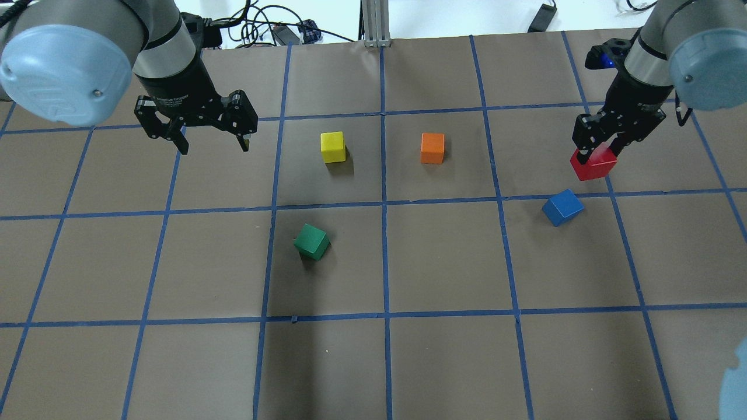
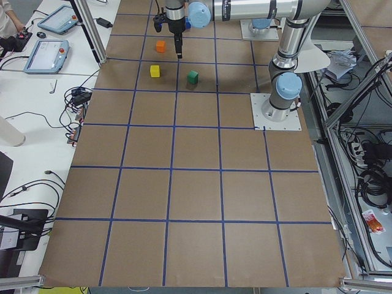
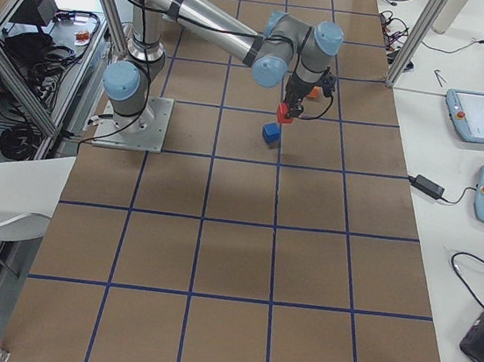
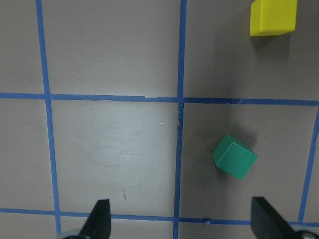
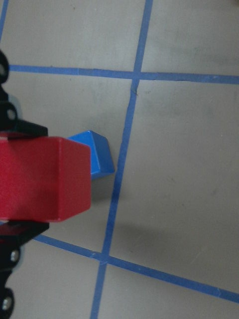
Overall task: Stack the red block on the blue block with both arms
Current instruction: 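Carry the red cube with the right gripper toward the blue cube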
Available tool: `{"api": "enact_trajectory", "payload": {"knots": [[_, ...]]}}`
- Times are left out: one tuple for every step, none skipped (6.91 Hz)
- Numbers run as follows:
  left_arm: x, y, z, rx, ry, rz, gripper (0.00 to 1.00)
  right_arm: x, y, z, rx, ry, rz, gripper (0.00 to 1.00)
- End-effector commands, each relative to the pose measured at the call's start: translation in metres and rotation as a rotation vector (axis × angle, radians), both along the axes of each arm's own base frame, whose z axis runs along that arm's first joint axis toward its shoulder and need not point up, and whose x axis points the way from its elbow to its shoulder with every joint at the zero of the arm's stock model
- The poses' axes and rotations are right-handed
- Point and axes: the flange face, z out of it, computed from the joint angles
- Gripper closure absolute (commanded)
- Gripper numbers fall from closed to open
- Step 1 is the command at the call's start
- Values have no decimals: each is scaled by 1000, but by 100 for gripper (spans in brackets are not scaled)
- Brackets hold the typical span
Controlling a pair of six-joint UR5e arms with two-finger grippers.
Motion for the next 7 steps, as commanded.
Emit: {"api": "enact_trajectory", "payload": {"knots": [[-1, 2, -1, 2, -1, -3, 0, -6, 13, -37, -72, 11, 50, 100], [-1, 3, -2, 3, 0, -5, 0, -2, 16, -41, -77, 8, 54, 100], [-1, 3, -4, 8, -1, -6, 0, 2, 15, -43, -77, -2, 62, 100], [-1, 3, -5, 10, 0, -9, 0, 4, 15, -43, -78, -5, 65, 100], [0, 2, -6, 13, 0, -8, 0, 9, 14, -45, -76, -10, 72, 100], [0, 3, -2, 5, -1, -6, 0, 13, 14, -45, -76, -13, 95, 100], [-1, 4, -1, 2, -1, -3, 0, 14, 15, -46, -75, -18, 150, 100]]}}
